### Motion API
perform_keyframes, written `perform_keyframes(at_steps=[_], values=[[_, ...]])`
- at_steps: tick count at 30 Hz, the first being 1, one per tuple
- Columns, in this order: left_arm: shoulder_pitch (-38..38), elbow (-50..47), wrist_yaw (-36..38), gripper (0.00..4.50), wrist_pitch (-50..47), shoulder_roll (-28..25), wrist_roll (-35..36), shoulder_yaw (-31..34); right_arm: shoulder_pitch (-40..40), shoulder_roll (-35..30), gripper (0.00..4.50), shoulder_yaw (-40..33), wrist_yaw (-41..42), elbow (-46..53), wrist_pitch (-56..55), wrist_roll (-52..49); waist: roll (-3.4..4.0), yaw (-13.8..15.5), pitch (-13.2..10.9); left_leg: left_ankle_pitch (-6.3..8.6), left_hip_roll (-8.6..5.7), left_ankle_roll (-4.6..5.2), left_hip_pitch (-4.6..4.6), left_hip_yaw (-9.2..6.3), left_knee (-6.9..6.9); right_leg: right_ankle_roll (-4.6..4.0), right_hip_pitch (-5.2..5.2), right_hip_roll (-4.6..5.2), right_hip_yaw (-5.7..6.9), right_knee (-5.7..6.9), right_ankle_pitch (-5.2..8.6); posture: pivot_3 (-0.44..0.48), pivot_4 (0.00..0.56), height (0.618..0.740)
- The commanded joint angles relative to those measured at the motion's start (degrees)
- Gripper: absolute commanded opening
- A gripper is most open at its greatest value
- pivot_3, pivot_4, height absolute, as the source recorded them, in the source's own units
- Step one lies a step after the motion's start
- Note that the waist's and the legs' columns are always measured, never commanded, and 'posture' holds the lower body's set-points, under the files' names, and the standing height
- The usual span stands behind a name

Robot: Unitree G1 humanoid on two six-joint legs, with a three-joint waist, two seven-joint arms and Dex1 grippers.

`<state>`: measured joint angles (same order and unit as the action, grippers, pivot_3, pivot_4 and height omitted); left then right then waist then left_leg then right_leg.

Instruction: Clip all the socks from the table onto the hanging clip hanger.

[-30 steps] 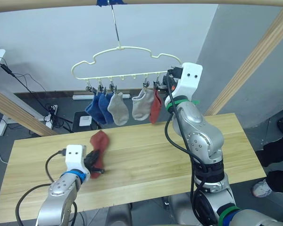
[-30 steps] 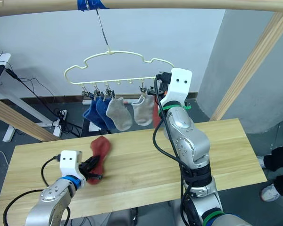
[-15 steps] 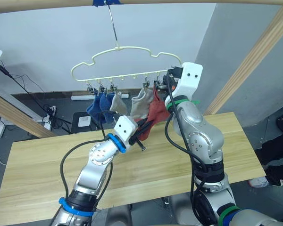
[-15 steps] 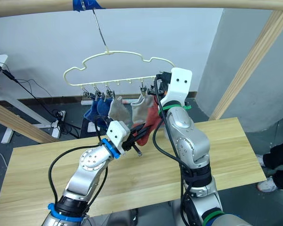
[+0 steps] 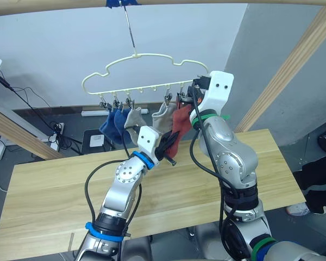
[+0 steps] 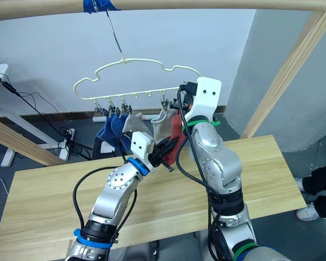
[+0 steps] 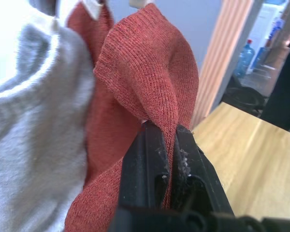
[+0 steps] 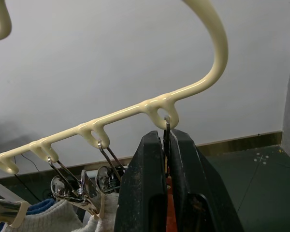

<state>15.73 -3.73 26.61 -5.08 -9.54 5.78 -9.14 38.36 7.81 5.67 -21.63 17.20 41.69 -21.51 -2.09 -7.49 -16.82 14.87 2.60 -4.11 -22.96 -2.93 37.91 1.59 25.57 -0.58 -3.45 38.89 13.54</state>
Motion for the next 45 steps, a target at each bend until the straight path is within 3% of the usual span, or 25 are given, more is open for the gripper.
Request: perform_keyframes(at_steps=[1, 19, 45], values=[[0.80, -1.02, -0.54, 0.01, -0.08, 1.13, 1.18, 0.48, 3.09, 5.19, 0.00, 0.07, -0.36, 2.98, -0.57, -0.08, 0.00, -0.04, 0.00, 0.00, -0.01, 0.00, 0.00, 0.01, 0.01, 0.01, 0.00, 0.00, -0.01, 0.00, 0.00, -0.194, 0.229, 0.740], [2.17, -0.71, -2.20, 0.01, -1.55, 3.70, 1.95, 1.44, 2.85, 4.96, 0.00, 0.23, -0.43, 3.14, -0.40, 0.24, -0.01, -0.49, 0.00, 0.00, -0.01, 0.00, 0.00, 0.04, 0.02, 0.04, 0.00, 0.00, -0.06, -0.01, -0.01, -0.194, 0.230, 0.740], [3.80, 0.82, -3.36, 0.01, -1.03, 3.53, 0.88, 0.89, 2.56, 5.19, 0.00, 0.26, -0.60, 3.50, -0.54, 0.15, -0.01, -0.51, 0.00, 0.00, -0.01, 0.00, 0.00, 0.04, 0.02, 0.05, 0.00, -0.01, -0.07, -0.01, -0.02, -0.196, 0.226, 0.740]])
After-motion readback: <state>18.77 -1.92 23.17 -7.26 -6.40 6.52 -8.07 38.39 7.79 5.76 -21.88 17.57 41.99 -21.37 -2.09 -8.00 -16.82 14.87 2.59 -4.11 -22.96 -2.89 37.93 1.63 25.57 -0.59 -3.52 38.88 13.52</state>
